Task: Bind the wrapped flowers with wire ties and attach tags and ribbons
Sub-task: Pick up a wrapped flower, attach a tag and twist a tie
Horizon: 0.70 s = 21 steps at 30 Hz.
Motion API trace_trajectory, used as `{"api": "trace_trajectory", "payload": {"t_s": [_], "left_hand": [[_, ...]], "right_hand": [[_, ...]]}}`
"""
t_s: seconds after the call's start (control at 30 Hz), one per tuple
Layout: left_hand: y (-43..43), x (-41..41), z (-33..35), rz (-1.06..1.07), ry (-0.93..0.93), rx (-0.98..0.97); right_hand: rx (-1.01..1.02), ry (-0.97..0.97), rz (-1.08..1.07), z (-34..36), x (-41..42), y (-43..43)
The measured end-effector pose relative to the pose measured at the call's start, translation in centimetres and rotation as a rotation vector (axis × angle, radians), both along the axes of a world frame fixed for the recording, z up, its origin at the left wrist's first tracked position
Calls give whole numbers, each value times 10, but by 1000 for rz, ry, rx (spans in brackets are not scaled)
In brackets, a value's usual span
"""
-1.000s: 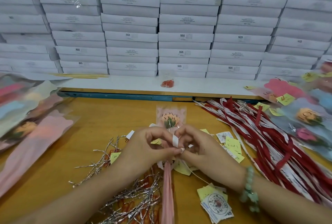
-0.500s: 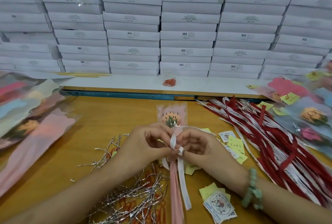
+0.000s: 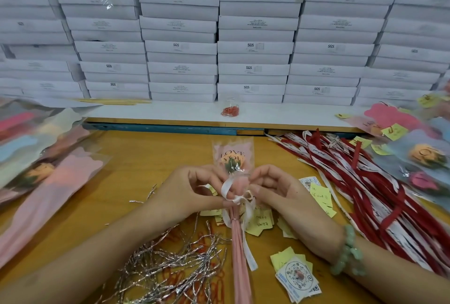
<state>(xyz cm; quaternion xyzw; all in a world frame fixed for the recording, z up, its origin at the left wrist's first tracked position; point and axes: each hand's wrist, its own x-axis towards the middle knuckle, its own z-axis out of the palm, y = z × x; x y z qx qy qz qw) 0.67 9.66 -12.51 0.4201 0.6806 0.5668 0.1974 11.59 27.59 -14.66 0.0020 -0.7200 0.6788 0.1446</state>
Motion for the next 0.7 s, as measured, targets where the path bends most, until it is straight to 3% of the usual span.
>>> {"api": "trace_trajectory", "payload": {"t_s": [0.2, 0.33, 0.4, 0.7], "left_hand": [[-5, -8, 4, -131, -35, -49], [-9, -15, 2, -173, -41, -106], [-10, -16, 1, -179, -59, -102], [-22, -31, 12, -201, -46, -224]], "right_hand": [[311, 104, -69, 13, 6, 1], [1071, 179, -228, 22, 8, 10], [1264, 116, -242, 25, 9, 9], [1475, -219, -339, 28, 7, 27]]}}
